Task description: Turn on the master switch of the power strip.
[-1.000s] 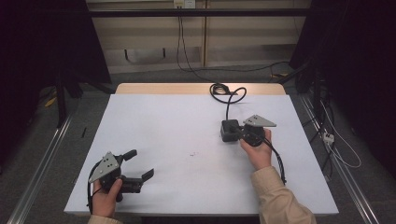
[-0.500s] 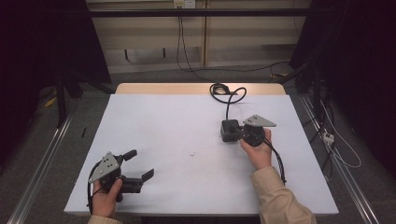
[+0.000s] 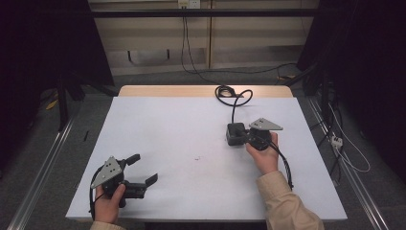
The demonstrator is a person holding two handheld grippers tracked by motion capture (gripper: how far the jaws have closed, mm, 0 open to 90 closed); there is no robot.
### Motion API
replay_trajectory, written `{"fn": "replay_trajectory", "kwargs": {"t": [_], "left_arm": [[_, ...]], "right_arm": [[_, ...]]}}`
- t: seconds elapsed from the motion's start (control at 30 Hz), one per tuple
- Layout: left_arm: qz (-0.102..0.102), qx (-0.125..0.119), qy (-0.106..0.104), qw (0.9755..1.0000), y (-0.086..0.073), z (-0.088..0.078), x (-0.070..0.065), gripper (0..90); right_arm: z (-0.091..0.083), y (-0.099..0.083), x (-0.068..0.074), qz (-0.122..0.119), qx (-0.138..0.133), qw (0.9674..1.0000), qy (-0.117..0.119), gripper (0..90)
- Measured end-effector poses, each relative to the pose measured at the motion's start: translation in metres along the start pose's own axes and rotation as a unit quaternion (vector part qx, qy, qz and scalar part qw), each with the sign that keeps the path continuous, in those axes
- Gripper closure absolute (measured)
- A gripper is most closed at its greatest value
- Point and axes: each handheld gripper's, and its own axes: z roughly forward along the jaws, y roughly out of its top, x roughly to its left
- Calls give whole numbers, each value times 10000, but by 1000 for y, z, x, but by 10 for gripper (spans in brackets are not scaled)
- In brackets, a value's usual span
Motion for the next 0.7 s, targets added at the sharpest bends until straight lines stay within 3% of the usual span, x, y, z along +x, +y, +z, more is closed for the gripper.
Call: {"fn": "replay_trajectory", "kwargs": {"t": [0.7], "left_arm": [[10, 3, -8, 10000, 0, 0, 0, 24]], "right_arm": [[0, -1, 0, -32, 6, 10000, 7, 900]]}}
